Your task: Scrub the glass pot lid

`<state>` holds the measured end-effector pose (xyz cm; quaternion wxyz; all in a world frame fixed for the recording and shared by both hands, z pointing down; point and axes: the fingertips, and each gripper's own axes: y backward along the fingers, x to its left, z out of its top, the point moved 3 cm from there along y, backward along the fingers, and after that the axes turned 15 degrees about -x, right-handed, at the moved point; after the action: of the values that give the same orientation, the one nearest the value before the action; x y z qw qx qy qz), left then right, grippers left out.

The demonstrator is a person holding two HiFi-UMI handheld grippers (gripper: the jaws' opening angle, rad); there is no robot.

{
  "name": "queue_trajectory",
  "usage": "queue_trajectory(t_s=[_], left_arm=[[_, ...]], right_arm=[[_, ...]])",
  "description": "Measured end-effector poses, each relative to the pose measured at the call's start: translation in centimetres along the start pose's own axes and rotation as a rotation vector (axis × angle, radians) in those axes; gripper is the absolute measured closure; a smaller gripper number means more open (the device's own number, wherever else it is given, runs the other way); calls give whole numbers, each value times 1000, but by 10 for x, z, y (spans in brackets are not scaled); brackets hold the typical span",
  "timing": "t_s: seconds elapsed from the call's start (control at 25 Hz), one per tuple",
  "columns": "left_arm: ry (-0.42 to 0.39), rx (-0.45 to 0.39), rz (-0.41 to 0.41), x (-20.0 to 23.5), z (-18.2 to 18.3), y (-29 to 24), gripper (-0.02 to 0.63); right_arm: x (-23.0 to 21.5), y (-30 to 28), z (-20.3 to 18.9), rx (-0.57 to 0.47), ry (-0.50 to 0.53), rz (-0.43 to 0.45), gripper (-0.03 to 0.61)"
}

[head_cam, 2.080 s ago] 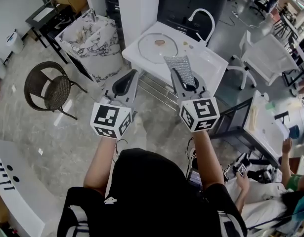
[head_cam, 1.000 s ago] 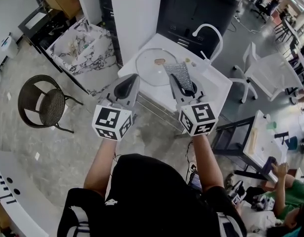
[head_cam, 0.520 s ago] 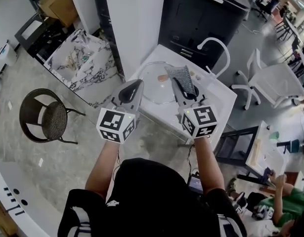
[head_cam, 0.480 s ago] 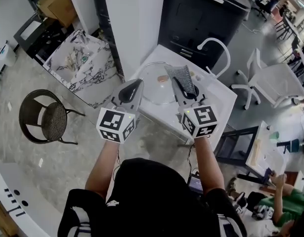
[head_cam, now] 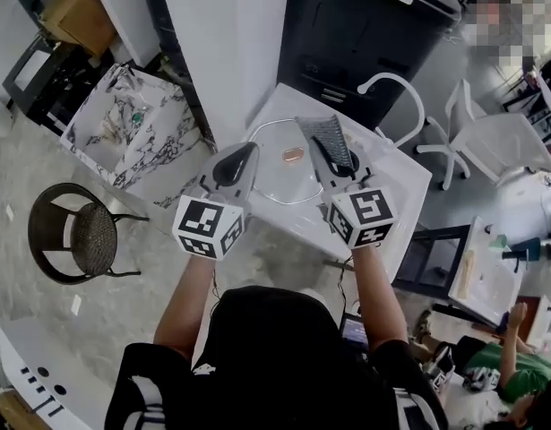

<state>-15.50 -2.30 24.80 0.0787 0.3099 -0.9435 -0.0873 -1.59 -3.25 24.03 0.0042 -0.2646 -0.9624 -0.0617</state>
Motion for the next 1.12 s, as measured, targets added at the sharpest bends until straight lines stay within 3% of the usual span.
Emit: queue_trajectory(t_s=[0.6,1.12], left_arm=[[64,89,-61,0,-52,-41,606],[85,170,-23,4,-107,-73,606]], right_arm=[[-39,-9,-43,94,-22,-39,511],[-78,-35,-90,184,-53,53,511]])
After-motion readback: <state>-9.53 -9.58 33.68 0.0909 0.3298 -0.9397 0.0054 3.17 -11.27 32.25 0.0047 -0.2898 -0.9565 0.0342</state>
